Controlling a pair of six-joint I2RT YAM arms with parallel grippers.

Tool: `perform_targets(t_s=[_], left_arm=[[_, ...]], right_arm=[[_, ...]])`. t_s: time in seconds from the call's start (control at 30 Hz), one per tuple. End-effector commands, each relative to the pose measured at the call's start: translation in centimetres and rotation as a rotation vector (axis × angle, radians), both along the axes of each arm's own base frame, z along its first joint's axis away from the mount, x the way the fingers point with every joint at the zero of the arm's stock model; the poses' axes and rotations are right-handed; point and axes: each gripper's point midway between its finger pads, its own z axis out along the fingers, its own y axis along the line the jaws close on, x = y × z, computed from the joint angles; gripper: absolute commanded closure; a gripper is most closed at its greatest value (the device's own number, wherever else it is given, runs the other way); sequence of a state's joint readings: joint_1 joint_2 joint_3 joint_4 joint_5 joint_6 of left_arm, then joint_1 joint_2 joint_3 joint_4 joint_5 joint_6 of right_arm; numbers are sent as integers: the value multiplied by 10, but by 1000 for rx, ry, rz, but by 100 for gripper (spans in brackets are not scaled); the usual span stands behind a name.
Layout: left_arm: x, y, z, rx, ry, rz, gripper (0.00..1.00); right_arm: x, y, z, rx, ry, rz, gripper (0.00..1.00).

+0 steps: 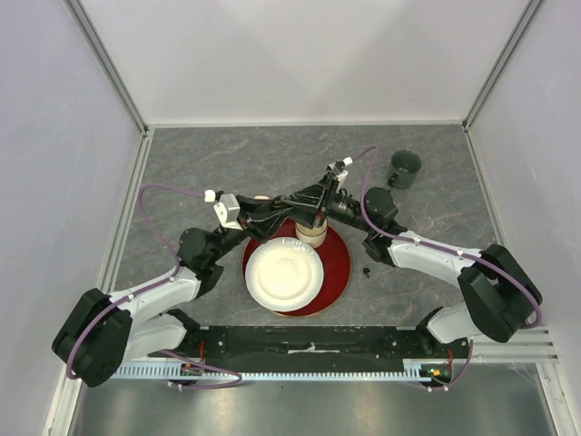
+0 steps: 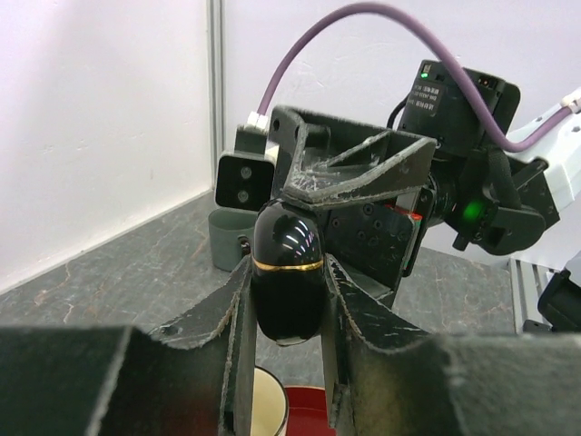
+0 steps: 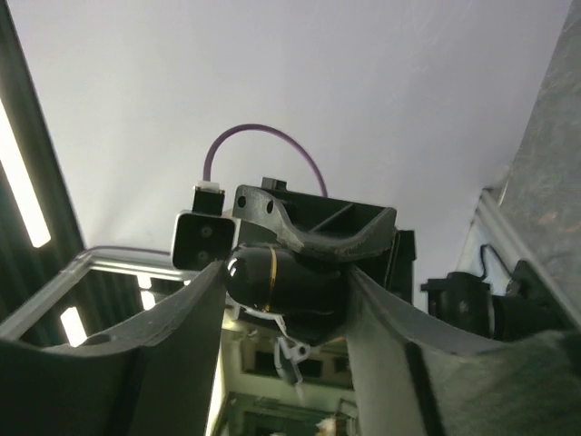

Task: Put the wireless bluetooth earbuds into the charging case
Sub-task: Open the charging case.

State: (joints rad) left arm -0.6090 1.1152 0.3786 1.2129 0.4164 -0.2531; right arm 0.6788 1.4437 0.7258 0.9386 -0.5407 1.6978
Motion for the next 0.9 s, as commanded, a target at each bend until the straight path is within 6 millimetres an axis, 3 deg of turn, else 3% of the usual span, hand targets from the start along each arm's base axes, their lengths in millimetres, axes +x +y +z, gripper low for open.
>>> perform_targets(t_s=[0.0,0.1,0.17,0.27,0.4,0.6,0.73,0.87], left_arm=[[-8,1,17,-28,-70,-13,98],[-16,3,19,-43,-89,-32,98],[-20,3,17,-34,-99,-47,98],[-24,4,15,-25,-119,-51,98],[-34,11,17,-48,-181,-43,98],[-40,12,20,-79,-171,-72,98],[-47,9,26,-102,-182,-117,98],[-50,1,28,-92,-169,-182,98]], right_arm=[[0,-4,1,-83,-121,-56,29],[4,-5,1,-174,-231,-87,14],[3,-7,14,-200,-320,-106,9],[6,-15,12,-332,-419,-148,4],[9,-33,15,-498,-614,-217,4],[-5,-47,26,-590,-831,-209,5],[-7,-49,3,-733,-866,-161,9],[-11,-43,-7,-781,-884,-147,13]])
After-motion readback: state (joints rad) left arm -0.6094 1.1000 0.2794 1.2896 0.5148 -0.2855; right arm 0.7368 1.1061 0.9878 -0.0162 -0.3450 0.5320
